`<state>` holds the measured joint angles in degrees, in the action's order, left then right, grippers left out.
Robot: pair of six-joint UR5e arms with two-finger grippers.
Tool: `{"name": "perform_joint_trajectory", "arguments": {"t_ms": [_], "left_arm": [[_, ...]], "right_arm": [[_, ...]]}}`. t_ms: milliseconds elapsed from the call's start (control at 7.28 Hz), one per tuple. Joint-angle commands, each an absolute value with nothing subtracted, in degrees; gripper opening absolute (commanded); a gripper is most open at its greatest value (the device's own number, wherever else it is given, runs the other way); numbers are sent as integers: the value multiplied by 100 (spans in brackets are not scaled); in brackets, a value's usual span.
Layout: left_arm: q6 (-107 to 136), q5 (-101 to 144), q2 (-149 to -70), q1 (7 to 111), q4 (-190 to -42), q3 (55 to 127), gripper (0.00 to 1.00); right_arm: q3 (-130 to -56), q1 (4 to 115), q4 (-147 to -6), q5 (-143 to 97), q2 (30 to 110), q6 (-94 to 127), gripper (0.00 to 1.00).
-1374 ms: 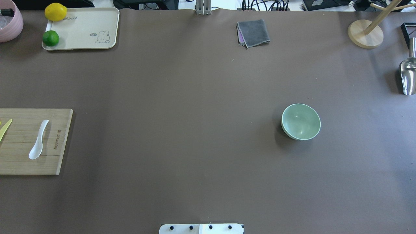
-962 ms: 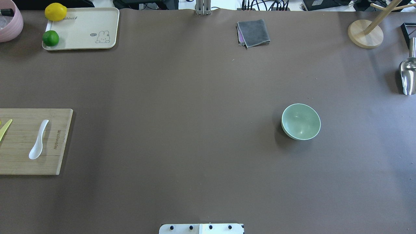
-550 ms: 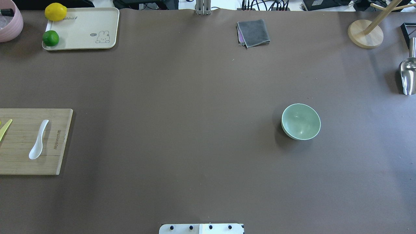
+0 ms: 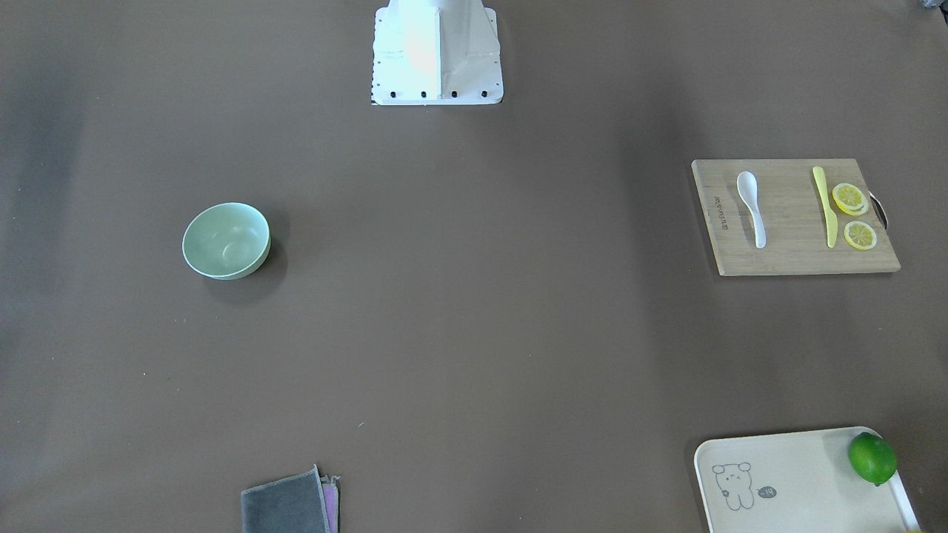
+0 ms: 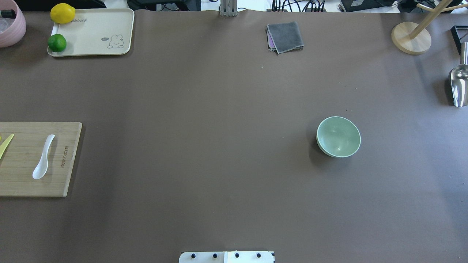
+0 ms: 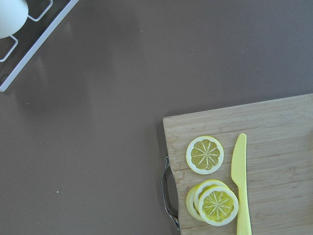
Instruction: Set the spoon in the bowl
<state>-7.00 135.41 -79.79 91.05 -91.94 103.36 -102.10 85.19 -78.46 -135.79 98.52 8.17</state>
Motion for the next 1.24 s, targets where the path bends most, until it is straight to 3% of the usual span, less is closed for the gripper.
{"name": "perform_joint_trajectory", "arguments": {"t_ms": [0, 824, 1099], "left_arm": [[-721, 13562, -7954, 9114, -9220, 10441, 98], [-206, 13823, -8042, 9097, -9587, 10450, 98], [16, 13843, -7736, 9097, -10884, 10345, 98]], "right_arm": [[-10169, 8517, -7717, -13562, 9888, 817, 100], [-10133, 8351, -7656, -13902, 9791, 861, 100], [-10142, 7861, -7165, -13948, 9721, 966, 100]]}}
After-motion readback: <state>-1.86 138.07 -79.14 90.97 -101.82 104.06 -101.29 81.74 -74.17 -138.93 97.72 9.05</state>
